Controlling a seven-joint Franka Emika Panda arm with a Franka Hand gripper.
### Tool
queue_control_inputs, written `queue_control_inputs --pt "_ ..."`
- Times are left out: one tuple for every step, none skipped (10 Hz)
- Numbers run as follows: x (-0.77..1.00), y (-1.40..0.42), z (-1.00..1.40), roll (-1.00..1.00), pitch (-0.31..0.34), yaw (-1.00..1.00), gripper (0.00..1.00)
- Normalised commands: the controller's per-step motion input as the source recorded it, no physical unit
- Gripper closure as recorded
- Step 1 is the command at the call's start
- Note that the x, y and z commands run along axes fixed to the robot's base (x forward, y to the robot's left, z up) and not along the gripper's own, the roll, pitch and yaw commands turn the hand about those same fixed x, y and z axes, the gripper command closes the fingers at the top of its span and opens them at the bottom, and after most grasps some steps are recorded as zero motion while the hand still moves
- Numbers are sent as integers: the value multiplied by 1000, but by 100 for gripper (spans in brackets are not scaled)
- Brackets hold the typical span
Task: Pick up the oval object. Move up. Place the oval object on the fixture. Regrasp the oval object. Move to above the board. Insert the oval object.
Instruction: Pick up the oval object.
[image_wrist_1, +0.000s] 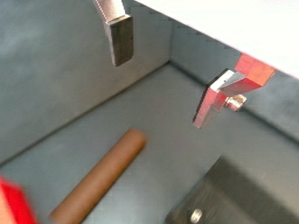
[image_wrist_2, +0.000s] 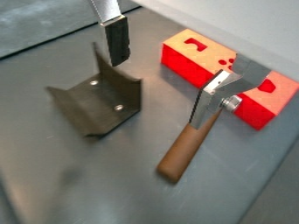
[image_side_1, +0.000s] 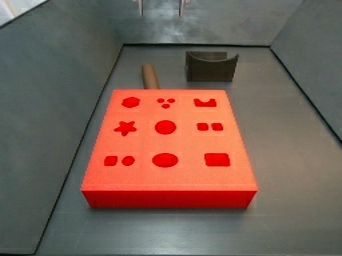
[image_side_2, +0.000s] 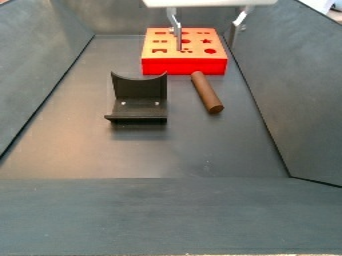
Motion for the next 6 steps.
queue_control_inputs --pt "229 -934 -954 0 21 177 0" --pt "157 -954 -991 0 0 0 0" --pt "43 -946 -1000 17 -40 -11 0" --pt "0 -909 -1000 50 -44 -91 0" --pt "0 -846 -1000 56 -9 -134 0" --pt "-217 -623 -1000 24 0 -83 0"
